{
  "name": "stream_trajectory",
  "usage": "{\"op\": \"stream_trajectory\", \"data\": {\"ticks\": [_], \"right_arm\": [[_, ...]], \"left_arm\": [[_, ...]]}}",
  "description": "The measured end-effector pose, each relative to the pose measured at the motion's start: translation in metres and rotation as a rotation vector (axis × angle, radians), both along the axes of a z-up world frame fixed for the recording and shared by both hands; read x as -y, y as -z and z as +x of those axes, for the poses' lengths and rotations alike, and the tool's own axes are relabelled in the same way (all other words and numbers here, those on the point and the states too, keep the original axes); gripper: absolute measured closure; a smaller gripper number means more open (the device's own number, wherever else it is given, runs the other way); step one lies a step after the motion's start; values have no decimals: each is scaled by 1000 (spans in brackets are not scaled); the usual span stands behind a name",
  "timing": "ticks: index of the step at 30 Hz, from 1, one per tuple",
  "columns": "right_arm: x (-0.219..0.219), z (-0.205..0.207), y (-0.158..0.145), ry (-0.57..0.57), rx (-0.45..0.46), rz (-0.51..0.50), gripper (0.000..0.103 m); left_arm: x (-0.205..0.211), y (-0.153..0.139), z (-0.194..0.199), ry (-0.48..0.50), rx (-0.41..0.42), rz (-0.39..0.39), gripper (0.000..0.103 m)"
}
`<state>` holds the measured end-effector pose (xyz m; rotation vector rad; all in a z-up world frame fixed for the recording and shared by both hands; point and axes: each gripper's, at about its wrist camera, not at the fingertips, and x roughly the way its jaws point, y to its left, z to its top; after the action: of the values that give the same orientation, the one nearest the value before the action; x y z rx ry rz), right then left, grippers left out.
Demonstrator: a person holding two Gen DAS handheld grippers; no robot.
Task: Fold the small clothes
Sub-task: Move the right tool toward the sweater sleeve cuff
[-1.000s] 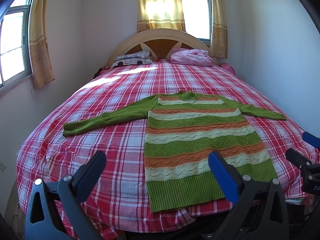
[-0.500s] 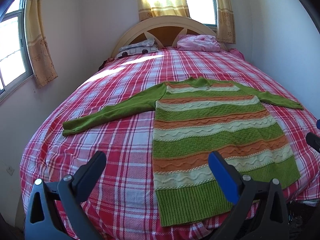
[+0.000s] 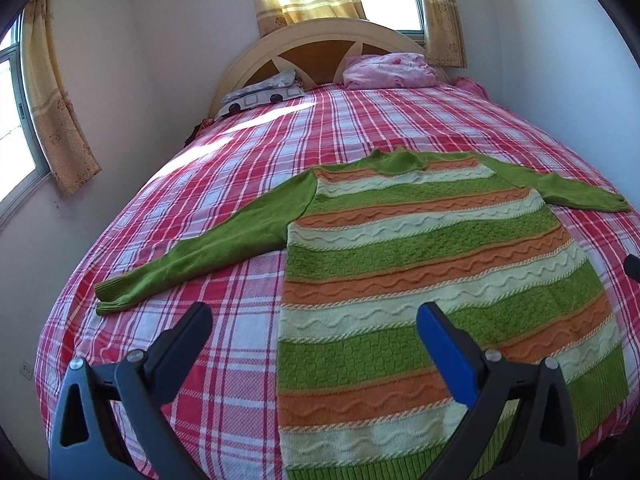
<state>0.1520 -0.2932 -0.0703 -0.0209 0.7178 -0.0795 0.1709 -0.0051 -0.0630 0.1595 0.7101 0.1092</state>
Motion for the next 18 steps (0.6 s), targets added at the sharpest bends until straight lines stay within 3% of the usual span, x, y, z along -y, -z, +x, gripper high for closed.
{"op": "stream_trajectory", "data": {"ticks": [10,18], "right_arm": [[65,44,25,114,-44,67,1],[148,69,37,265,-69,130,1]], "left_arm": [[28,18,62,44,-20,-14,0],[39,32,111,36,-19,-37,0]]}}
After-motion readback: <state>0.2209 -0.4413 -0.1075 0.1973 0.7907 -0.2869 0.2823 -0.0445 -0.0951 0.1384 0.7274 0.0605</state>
